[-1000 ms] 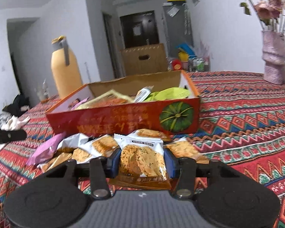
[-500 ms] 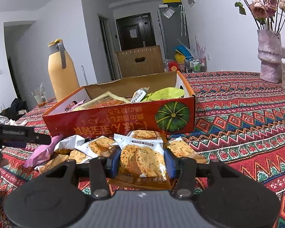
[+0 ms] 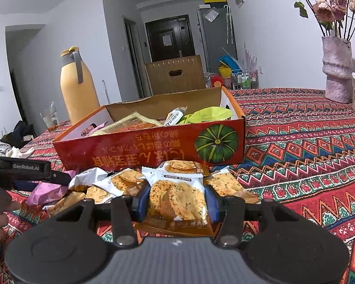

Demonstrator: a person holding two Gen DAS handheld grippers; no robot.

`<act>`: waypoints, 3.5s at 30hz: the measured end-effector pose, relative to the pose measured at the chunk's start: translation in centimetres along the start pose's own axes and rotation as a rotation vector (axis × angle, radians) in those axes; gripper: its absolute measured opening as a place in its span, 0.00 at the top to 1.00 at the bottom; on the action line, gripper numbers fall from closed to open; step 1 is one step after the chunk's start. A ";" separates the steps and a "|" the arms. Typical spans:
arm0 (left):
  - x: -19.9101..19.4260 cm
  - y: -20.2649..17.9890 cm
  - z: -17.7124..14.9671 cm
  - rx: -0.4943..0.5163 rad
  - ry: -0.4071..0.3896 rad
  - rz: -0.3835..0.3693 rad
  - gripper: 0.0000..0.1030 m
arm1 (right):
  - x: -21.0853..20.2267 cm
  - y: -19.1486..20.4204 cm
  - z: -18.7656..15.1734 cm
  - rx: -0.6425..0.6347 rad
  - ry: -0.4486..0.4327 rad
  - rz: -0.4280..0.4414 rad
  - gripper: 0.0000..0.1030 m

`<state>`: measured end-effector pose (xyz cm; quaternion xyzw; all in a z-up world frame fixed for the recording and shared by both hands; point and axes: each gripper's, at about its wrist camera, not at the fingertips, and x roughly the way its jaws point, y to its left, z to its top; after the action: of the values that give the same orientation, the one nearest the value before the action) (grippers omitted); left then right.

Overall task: Organize snacks
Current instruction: 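Grasp the pink packet with the left gripper and lift it, then carry the pink packet and cookie packet over the box and release both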

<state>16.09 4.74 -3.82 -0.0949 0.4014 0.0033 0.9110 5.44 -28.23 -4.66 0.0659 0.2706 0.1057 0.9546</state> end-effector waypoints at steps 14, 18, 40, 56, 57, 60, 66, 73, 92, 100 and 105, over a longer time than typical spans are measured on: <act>-1.0 -1.0 -0.9 0.044 -0.016 -0.019 0.18 | 0.0 0.0 0.0 -0.002 -0.001 -0.001 0.54; -1.7 -1.5 -1.4 0.063 -0.028 -0.037 0.30 | 0.0 0.0 0.0 -0.003 -0.002 -0.001 0.54; -7.9 -3.2 -2.3 0.135 -0.205 -0.140 0.79 | -0.4 0.1 0.0 -0.008 -0.015 -0.012 0.54; -5.6 -6.9 -3.5 0.220 -0.153 -0.110 0.74 | -0.6 0.2 -0.1 -0.012 -0.026 -0.002 0.54; -5.4 -6.9 -3.6 0.217 -0.150 -0.105 0.70 | -0.6 0.2 -0.1 -0.011 -0.027 0.000 0.54; -5.0 -6.7 -3.6 0.208 -0.143 -0.093 0.62 | -0.7 0.3 -0.1 -0.010 -0.030 0.003 0.53; -4.9 -6.8 -3.5 0.209 -0.147 -0.095 0.76 | -0.7 0.3 -0.1 -0.010 -0.031 0.005 0.53; -5.6 -7.3 -3.8 0.234 -0.163 -0.131 0.80 | -0.7 0.4 -0.1 -0.013 -0.028 0.005 0.53; -9.5 -8.7 1.1 0.226 -0.338 -0.160 0.80 | -2.1 2.3 4.5 -0.075 -0.145 0.036 0.53; -9.0 -9.5 5.0 0.187 -0.394 -0.158 0.80 | -0.3 3.1 8.9 -0.084 -0.207 0.025 0.53; -7.0 -9.4 7.1 0.146 -0.396 -0.146 0.80 | 2.3 2.8 10.8 -0.076 -0.207 0.004 0.53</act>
<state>17.29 -2.72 7.58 -0.0550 0.2060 -0.0730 0.9743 12.64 -25.70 3.85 0.0408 0.1665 0.1107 0.9790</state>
